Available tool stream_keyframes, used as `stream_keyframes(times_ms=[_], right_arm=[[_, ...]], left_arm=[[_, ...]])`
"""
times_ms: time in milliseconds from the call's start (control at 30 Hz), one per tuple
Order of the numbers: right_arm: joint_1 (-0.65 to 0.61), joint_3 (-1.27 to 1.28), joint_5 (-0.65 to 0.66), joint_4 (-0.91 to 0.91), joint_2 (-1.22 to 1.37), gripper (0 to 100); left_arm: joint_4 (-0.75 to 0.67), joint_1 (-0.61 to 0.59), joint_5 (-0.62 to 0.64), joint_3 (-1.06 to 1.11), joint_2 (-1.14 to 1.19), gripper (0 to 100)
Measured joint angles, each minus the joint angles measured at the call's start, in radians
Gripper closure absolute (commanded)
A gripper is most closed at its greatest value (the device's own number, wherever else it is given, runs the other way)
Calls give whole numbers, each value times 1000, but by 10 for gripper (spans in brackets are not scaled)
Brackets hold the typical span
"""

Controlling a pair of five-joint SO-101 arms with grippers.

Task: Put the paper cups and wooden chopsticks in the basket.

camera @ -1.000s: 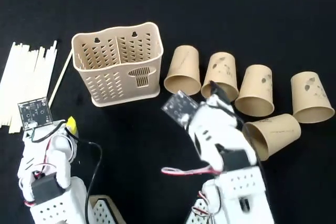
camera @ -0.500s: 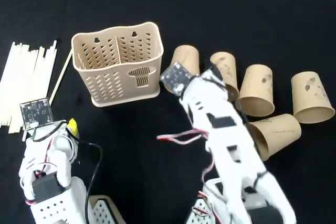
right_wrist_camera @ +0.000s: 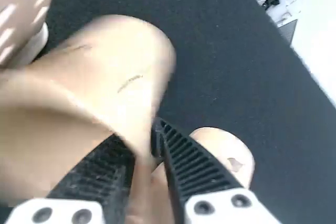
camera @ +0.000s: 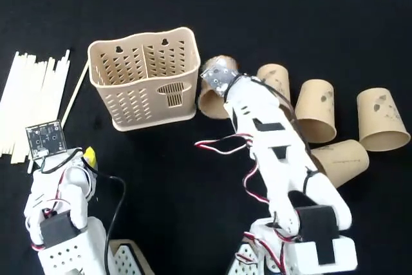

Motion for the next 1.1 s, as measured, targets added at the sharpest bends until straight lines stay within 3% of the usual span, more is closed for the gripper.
stream_keyframes(times_ms=[233, 433, 833, 1100], right_arm=[[2, 103, 0, 3, -242, 987], [2, 75, -38, 238, -427, 987], [2, -574, -160, 1056, -506, 987], [-2, -928, -264, 1306, -442, 987]], left_arm=[[0, 0, 0, 0, 0, 770], [-25, 0, 0, 11, 0, 770], [-29, 0, 0, 20, 0, 770], [-29, 0, 0, 20, 0, 770]])
